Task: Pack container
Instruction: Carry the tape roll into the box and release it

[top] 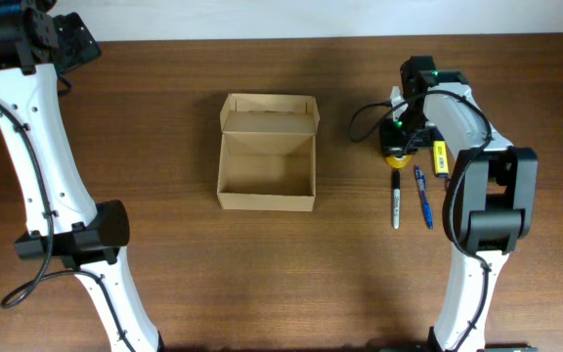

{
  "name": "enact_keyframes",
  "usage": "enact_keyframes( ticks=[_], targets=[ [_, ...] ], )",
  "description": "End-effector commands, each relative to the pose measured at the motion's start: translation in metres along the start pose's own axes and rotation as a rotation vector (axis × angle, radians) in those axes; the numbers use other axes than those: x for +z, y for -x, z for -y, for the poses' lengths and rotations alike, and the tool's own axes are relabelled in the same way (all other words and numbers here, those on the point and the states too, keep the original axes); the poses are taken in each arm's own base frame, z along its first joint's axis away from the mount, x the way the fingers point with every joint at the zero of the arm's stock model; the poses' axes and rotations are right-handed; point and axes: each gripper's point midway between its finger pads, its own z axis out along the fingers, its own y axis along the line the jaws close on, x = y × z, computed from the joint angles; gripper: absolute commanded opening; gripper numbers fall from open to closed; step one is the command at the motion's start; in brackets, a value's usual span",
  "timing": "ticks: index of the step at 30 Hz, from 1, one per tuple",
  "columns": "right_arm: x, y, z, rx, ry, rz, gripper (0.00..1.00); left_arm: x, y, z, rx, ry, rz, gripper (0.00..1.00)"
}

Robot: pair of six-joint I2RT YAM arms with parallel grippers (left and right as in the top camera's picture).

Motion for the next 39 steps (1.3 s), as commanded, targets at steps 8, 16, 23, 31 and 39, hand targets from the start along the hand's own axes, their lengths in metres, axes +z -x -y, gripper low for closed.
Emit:
enact_keyframes(
  ticks=[8, 16, 23, 31, 39],
  targets=[
    [-0.168, 0.034, -0.101, -0.195, 0.07, 0.334, 0.04, -0.016, 0.006, -0.007, -0.002, -0.003, 0.036, 1.0],
    [-0.202, -0.017, -0.229, -0.646, 0.109, 0.377, 0.04, -0.016, 0.006, -0.007, -0.003, -0.003, 0.036, 1.0],
    [-0.163, -0.072, -0.296, -0.988, 0.105, 0.267, 0.04, -0.016, 0.006, -0.007, -0.003, -0.003, 0.036, 1.0],
    [-0.074, -0.075, -0.305, -1.019, 0.076, 0.11, 0.04, -0.016, 0.006, -0.007, -0.003, -0.003, 0.036, 1.0],
    [-0.014, -0.052, -0.272, -0.914, 0.051, 0.004, 0.04, -0.016, 0.006, -0.007, -0.003, -0.003, 0.036, 1.0]
  ],
)
